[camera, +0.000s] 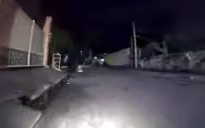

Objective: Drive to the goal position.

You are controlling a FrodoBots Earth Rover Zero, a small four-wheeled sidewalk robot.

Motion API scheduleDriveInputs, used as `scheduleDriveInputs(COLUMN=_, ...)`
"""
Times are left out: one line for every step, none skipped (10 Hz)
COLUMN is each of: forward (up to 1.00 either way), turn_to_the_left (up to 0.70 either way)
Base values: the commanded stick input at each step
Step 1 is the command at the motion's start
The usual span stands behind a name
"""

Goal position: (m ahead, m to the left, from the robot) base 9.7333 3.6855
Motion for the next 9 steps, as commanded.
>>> scheduleDriveInputs(forward=0.5, turn_to_the_left=0.0)
scheduleDriveInputs(forward=0.5, turn_to_the_left=0.0)
scheduleDriveInputs(forward=0.5, turn_to_the_left=0.0)
scheduleDriveInputs(forward=0.5, turn_to_the_left=0.0)
scheduleDriveInputs(forward=0.5, turn_to_the_left=0.0)
scheduleDriveInputs(forward=0.5, turn_to_the_left=0.0)
scheduleDriveInputs(forward=0.5, turn_to_the_left=0.0)
scheduleDriveInputs(forward=0.5, turn_to_the_left=0.0)
scheduleDriveInputs(forward=0.5, turn_to_the_left=0.0)
